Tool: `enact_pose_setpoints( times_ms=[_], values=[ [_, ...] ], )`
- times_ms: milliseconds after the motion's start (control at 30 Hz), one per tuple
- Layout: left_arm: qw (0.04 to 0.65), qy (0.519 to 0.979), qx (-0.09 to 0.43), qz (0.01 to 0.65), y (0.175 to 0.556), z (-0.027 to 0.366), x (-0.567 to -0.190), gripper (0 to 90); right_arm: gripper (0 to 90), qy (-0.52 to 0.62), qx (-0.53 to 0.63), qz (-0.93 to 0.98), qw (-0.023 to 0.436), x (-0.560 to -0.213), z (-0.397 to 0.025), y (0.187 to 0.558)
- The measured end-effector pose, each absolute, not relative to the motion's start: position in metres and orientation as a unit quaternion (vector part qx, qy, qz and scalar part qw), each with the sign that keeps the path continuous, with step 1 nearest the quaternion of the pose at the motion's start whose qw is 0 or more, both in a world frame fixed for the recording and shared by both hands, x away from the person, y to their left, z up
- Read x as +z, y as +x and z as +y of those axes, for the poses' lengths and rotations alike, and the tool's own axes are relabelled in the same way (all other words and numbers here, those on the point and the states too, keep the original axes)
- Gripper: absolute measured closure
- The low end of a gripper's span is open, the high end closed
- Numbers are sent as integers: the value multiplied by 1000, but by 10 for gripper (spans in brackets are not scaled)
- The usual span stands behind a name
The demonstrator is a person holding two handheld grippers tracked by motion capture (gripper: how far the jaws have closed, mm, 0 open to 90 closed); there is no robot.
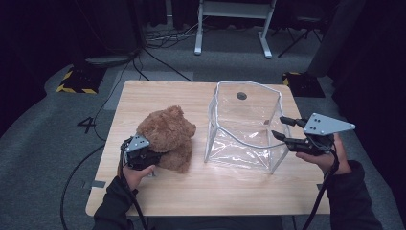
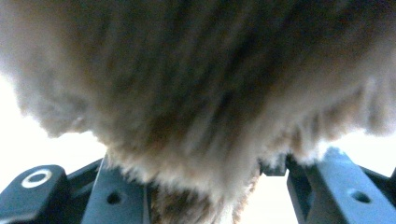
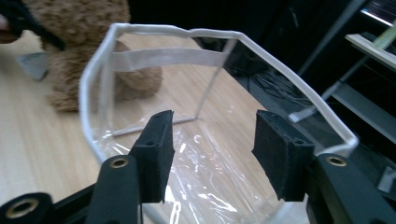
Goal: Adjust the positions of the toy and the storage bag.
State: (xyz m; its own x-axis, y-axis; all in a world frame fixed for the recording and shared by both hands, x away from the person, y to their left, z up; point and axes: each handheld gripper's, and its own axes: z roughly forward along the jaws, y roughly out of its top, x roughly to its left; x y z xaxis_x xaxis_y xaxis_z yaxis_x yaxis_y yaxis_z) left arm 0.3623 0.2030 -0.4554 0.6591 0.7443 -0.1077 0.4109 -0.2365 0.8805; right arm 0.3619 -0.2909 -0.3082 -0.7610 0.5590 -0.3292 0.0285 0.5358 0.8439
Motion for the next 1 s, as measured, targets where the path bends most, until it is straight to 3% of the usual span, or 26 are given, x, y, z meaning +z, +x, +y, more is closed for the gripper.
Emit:
enact_pose_setpoints(
  times_ms=[367, 1000],
  values=[
    [491, 768, 168, 376, 363, 203, -455, 554, 392, 248, 465, 791, 310, -314, -318, 377],
    [490, 769, 167, 375, 363, 202, -455, 553, 384, 325, 451, 766, 324, -350, -366, 381]
  ],
)
